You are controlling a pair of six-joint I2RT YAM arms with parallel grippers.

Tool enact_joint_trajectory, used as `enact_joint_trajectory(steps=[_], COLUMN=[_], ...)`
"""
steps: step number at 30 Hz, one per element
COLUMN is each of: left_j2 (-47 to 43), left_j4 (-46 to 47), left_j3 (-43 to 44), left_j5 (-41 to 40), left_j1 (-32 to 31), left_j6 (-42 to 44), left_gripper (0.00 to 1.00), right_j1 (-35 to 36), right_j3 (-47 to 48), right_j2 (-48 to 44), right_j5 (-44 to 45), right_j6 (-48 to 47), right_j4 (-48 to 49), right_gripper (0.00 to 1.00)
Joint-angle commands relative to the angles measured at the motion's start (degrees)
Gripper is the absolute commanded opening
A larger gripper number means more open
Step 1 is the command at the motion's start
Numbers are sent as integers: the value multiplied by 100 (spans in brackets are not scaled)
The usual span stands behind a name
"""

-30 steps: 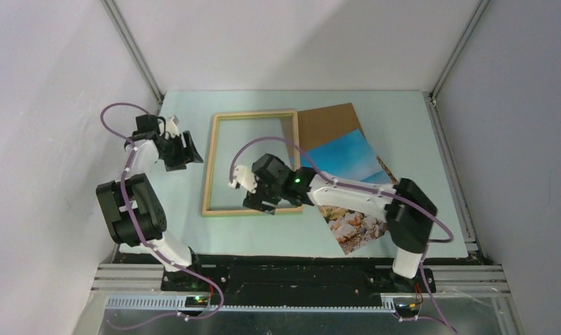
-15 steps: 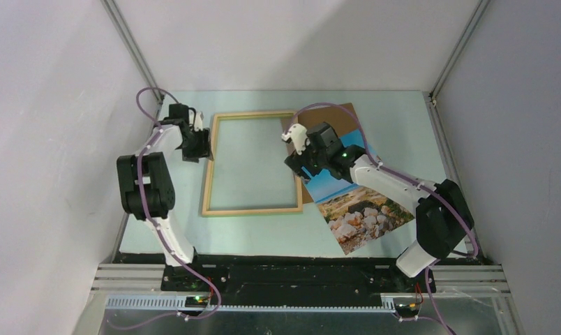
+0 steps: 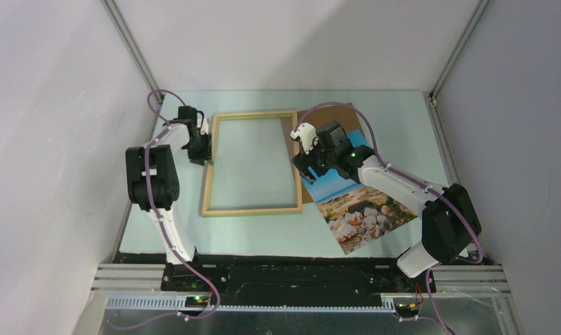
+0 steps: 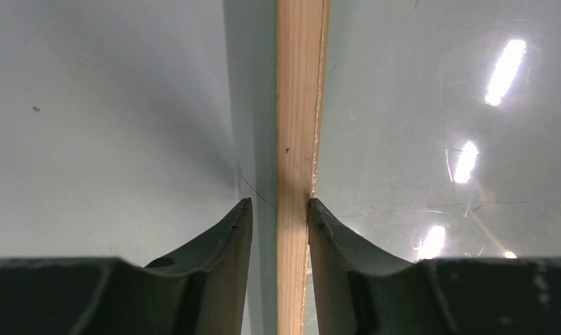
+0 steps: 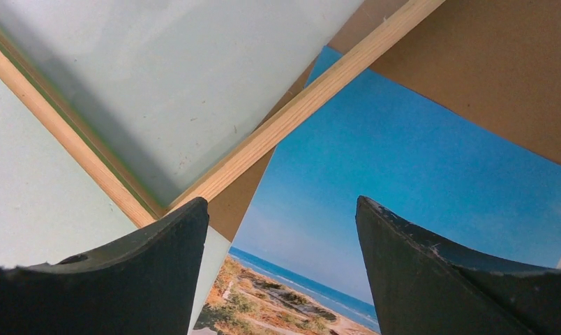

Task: Put the photo into the frame
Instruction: Adjust the photo frame at the center of the board.

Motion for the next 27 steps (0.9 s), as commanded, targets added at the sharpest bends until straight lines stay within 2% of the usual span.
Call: enact_joint_trajectory(steps=[1,4,5,7,12,19,27], left_j2=[48,83,94,96,16,-423,-1099], left_j4=[50,53,54,54,48,46,42], left_j3=[163,175,168,159,122,-66,-383], left_j5=[-79,4,28,102,271,510,686], left_j1=[-66,-67,-72,-69,-72,-61,7], left_j6=[89,-20,-32,-71,-194,-289,-210], left_gripper=[38,26,23,16,2,0,0], right_j1=[-109,-261,-306,-445,-806,-1299,-1429], right_j3=[-10,-66,-77,-75,-45,529,970], right_j2=[-168,-162,-663,-60,684,1740,2141], right_j5=[-108,-34,77,251,661,612,535], right_j6=[110,139,187,299,475,727,906], right_j4=[170,236,261,299,500,129,-332], right_gripper=[80,80,80,80,79,77,76])
